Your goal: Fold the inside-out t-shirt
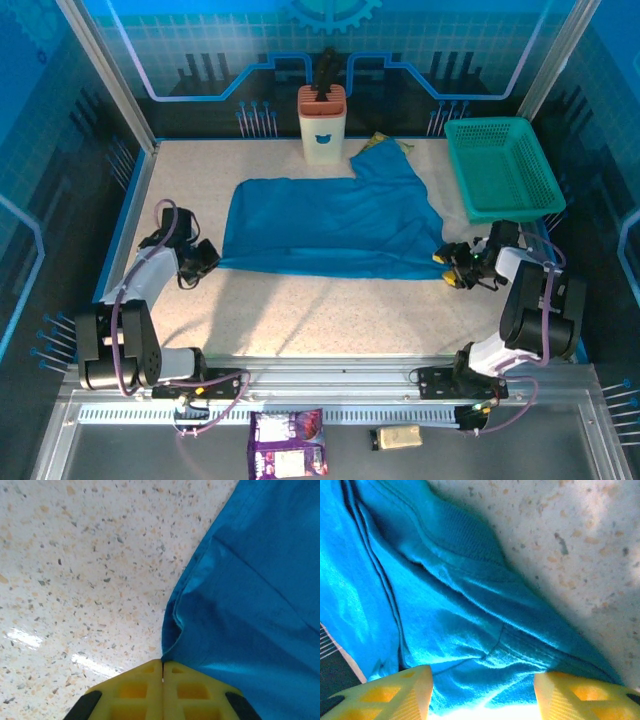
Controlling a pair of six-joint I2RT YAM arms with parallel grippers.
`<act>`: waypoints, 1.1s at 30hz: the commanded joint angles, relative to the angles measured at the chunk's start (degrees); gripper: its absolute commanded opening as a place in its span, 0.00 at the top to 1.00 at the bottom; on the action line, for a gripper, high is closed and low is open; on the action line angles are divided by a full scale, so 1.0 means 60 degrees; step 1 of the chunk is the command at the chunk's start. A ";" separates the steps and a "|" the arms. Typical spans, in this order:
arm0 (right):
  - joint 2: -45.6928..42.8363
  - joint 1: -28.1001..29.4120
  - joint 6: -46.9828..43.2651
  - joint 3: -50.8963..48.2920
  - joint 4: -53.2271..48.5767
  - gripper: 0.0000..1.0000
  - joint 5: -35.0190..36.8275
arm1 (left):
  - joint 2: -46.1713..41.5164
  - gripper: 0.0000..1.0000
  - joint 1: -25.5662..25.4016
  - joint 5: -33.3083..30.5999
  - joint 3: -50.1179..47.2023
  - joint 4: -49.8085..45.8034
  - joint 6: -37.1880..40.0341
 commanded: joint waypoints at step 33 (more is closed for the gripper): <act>-0.1152 0.2324 -0.1480 -0.0527 -0.1903 0.41 0.2270 | 0.1142 0.80 -0.0891 0.0793 -0.0673 0.0665 -0.0851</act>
